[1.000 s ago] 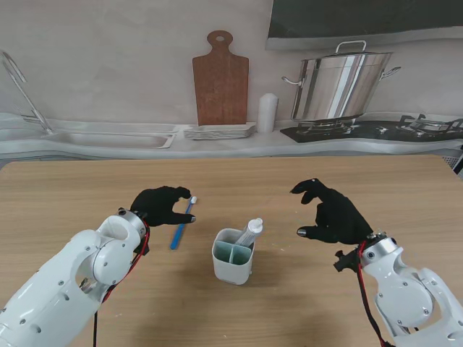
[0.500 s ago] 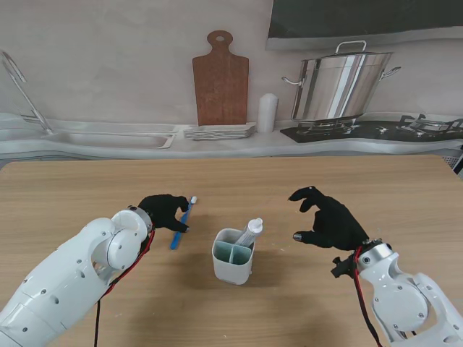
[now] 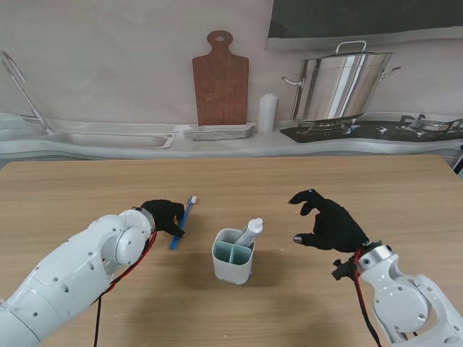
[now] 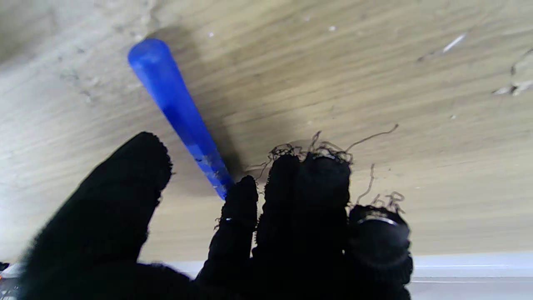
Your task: Organize toothpaste and toothbrush
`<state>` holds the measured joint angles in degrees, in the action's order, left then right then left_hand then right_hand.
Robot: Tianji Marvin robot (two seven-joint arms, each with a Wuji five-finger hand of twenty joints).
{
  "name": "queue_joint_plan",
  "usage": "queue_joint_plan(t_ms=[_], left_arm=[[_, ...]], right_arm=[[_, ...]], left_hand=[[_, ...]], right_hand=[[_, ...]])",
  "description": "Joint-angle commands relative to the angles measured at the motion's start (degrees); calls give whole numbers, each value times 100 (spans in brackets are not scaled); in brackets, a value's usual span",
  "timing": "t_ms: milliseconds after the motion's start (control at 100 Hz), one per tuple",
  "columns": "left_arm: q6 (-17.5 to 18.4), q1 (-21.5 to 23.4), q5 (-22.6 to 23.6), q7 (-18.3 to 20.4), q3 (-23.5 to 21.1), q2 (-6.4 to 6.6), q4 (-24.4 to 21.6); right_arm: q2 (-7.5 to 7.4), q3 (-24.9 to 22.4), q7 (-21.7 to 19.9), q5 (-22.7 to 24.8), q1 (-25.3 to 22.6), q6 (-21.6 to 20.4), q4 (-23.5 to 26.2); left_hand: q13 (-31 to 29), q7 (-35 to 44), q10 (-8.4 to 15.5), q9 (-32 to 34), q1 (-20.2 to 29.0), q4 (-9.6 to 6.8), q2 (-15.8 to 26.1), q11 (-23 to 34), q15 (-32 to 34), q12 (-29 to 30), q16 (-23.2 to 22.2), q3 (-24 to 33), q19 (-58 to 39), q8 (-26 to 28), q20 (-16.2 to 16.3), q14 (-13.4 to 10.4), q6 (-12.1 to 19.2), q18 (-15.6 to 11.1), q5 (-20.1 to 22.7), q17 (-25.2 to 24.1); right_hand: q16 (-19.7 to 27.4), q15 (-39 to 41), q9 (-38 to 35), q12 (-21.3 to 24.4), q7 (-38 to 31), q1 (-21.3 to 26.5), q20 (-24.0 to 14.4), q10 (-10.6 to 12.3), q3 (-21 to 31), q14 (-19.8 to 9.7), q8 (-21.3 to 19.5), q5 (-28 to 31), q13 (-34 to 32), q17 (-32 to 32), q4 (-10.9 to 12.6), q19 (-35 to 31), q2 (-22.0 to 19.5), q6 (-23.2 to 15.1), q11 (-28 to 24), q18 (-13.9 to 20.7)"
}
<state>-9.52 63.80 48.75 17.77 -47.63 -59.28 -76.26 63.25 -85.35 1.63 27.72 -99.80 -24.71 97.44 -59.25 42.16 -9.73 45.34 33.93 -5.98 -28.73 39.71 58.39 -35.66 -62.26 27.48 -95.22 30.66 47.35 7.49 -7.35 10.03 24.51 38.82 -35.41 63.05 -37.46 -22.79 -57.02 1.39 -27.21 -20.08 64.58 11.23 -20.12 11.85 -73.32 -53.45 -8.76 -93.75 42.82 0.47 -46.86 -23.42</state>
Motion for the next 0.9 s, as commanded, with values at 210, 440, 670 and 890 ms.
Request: queue_joint_plan(t_ms=[210,440,670,890], left_arm=[[81,-250,-107,7,291,-56,247],[464,-391,-78,-65,434,-46,434],[574,-297,21,-125,345,-30,425],[505,-363,-51,-217,422,-69,447]], right_arm=[[-1,-36,-163,-29,-76,-10,-24],[-15,-39,-235,-58,-76,-38,-49],[-15,-4,-275,-137,-77,36,-77],[-17,20,-301,-169,-68,60,-82]], left_hand=[[62,247,88,-120,176,208,-508,11,75,12,-89,633,-221,205,-187,-79,190,-374,-141,-141],[390,464,197,-448,1253,457,-891,-217,-302,29,-64,1834,279,389,-23,-85,617,-147,-143,-550],[485,400,105,-826,932,437,-754,-332,-291,267,-222,1828,356,329,176,-133,509,-232,-308,-639],[193,389,6,-723,326,227,-514,-195,199,204,-312,1232,-88,419,95,-248,338,-474,-363,-275]], right_hand=[[-20,-18,72,-15,56,-12,-87,-76,-82,167,11,44,23,37,150,30,10,-69,-22,-51],[-25,-34,81,-10,68,-15,-97,-81,-112,168,12,77,44,84,154,62,-24,-90,-11,-70],[-31,-52,79,-1,85,-13,-121,-99,-116,212,14,111,62,134,156,74,-27,-81,11,-123],[-38,-58,69,0,95,-7,-136,-100,-142,223,14,129,66,139,163,82,-71,-72,12,-128]])
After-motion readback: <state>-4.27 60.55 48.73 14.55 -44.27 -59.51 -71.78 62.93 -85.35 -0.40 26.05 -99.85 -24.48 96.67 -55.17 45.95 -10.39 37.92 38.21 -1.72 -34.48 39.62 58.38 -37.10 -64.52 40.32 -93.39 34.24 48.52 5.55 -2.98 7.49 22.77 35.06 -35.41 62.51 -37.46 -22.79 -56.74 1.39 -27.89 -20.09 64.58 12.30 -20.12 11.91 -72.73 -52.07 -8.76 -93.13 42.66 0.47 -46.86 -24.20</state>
